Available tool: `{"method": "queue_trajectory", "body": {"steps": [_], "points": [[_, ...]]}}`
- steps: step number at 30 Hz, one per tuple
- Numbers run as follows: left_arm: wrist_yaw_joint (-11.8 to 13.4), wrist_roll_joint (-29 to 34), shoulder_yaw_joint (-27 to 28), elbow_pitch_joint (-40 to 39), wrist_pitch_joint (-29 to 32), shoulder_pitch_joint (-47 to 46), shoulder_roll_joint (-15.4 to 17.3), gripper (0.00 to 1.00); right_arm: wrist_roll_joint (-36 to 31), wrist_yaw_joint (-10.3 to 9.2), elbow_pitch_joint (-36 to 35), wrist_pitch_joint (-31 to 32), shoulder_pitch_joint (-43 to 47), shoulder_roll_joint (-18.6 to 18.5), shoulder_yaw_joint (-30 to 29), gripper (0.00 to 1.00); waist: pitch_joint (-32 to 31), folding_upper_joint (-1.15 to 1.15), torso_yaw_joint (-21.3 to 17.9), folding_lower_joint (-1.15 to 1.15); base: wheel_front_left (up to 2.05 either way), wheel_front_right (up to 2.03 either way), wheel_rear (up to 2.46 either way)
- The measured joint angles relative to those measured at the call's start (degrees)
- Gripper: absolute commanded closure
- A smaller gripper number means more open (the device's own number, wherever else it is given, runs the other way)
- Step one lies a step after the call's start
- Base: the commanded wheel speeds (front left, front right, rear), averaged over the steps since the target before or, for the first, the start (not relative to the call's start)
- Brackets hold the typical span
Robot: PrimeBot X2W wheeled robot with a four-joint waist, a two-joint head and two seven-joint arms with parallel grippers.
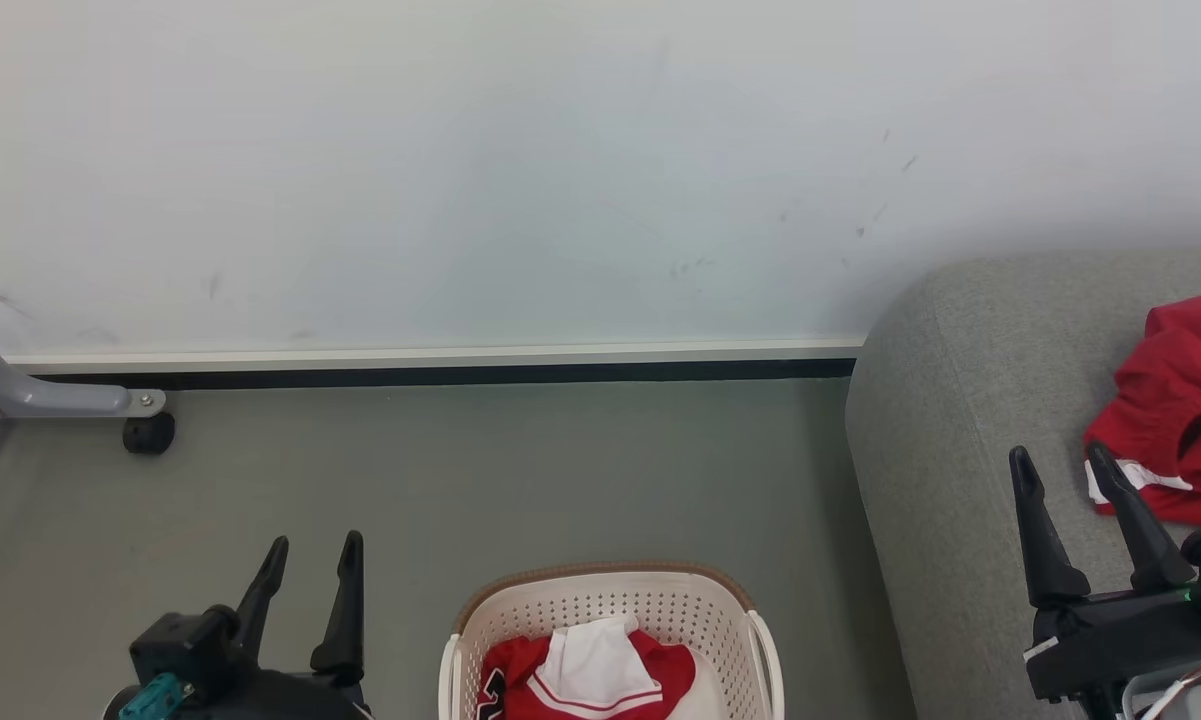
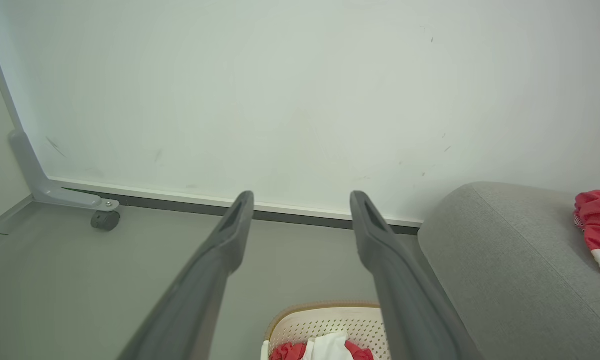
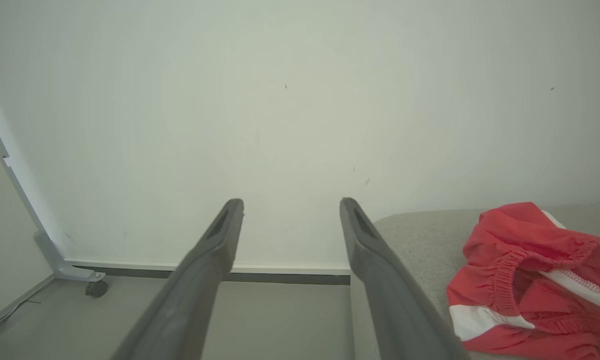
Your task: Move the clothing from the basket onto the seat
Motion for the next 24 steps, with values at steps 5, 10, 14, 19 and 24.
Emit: {"method": "queue_trajectory", "body": {"steps": [5,10,14,19,24], "points": [[0.3,1.3,1.8,-1.2,0.0,1.5,-0.4,0.0,-1.5,-0.46,-1.8,-0.2,1.9,0.4,-1.5,0.0,0.2,0.0,0.2,0.0,0.0,0.0,0.0],[0.4,2.8,2.8,-2.2,0.0,2.0,-0.9,0.0,-2.3,-0.48,-2.8,-0.2,2.4,0.9,-2.4,0.0,0.3,0.0,0.3,0.0,0.0,0.0,0.0],[0.4,3.8,3.4,-3.0,0.0,2.1,-1.5,0.0,-3.6,-0.91,-3.6,-0.2,2.6,1.0,-3.2,0.0,0.4,0.0,0.4,0.0,0.0,0.0,0.0],[0.4,4.8,4.5,-3.7,0.0,2.3,-2.2,0.0,-4.7,-0.92,-4.1,-0.2,3.2,1.6,-3.7,0.0,0.4,0.0,0.3,0.0,0.0,0.0,0.0],[0.4,5.5,5.0,-4.2,0.0,2.3,-2.7,0.0,-5.2,-0.96,-4.5,-0.2,3.4,2.1,-4.2,0.0,0.4,0.0,0.1,0.0,0.0,0.0,0.0]]}}
